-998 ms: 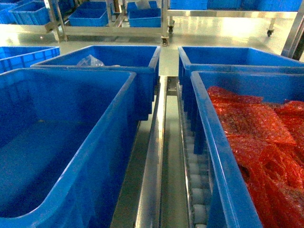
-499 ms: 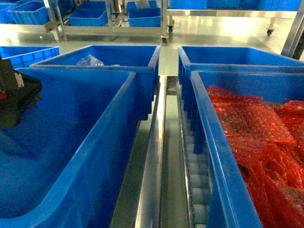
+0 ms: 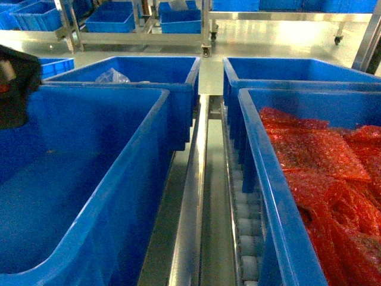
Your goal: Pick blue part to blue bin on bottom shelf
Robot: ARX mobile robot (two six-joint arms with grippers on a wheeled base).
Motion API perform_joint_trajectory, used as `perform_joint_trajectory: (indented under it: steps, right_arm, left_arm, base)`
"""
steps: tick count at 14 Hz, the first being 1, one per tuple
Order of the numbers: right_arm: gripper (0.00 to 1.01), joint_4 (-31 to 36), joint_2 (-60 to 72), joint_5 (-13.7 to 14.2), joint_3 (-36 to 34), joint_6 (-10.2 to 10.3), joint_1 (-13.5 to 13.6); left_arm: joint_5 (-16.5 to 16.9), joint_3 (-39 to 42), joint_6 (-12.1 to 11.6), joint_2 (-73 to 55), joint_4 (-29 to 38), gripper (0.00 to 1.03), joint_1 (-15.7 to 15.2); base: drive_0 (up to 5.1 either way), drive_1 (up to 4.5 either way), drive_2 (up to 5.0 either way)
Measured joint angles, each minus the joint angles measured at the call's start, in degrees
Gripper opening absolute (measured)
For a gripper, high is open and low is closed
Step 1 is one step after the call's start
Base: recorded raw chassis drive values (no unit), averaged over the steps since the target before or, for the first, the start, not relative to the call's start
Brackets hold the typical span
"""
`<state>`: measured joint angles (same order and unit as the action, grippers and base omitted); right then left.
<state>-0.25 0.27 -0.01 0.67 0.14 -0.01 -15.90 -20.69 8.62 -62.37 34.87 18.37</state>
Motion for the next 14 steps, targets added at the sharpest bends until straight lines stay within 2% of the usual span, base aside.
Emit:
perform_joint_trajectory:
  steps: [1, 2, 3, 6, 7, 9, 10, 11, 12, 14]
  right_arm:
    - [0.98, -0.04, 0.00, 0.02, 0.00, 0.00, 0.00]
    - [0.98, -0.02, 0.00, 0.00, 0.00, 0.00, 0.00]
    - [0.98, -0.04, 0.00, 0.02, 0.00, 0.00, 0.00]
    - [0.98, -0.04, 0.00, 0.02, 0.00, 0.00, 0.00]
    - [0.98, -0.04, 0.00, 0.02, 0.00, 0.00, 0.00]
    - [0.98, -0.04, 0.00, 0.00, 0.00, 0.00, 0.00]
    - [0.98, -0.04, 0.00, 0.02, 0.00, 0.00, 0.00]
    - [0.98, -0.07, 0.00, 0.04, 0.00, 0.00, 0.00]
    - [0.98, 0.00, 0.00, 0.00, 0.00, 0.00, 0.00]
    - [0.98, -0.04, 0.00, 0.00, 0.00, 0.00, 0.00]
  left_arm:
    - [0.09, 5.20, -3.78, 2.38, 6.49, 0.71, -2.08]
    - [1.05, 7.87, -5.77, 5.42, 7.98, 0.59, -4.28]
    - [3.52, 9.79, -7.13, 9.40, 7.30, 0.41, -6.29]
    - [6.99, 14.03, -7.61, 15.91, 3.80, 0.07, -9.79]
    - [7.82, 14.82, -7.63, 18.32, 2.75, 0.02, -10.71]
    - [10.23, 17.05, -7.63, 24.39, -1.27, 0.02, -12.85]
    - [14.45, 17.68, -7.65, 26.88, -3.39, 0.02, -16.26]
    - [15.04, 18.12, -7.63, 28.85, -4.44, 0.02, -18.51]
    - [15.63, 19.87, -7.63, 29.38, -1.73, 0.02, -18.53]
    - [15.91, 20.04, -7.65, 32.65, -6.29, 0.02, -18.27]
  base:
    - [0.0, 0.00, 0.0]
    - [0.0, 0.00, 0.0]
    - [0.0, 0.00, 0.0]
    - [0.0, 0.00, 0.0]
    - [0.0, 0.00, 0.0]
    - [0.0, 0.00, 0.0]
    - [0.0, 0.00, 0.0]
    - [0.0, 0.00, 0.0]
    - [0.0, 0.00, 0.0]
    - [0.0, 0.00, 0.0]
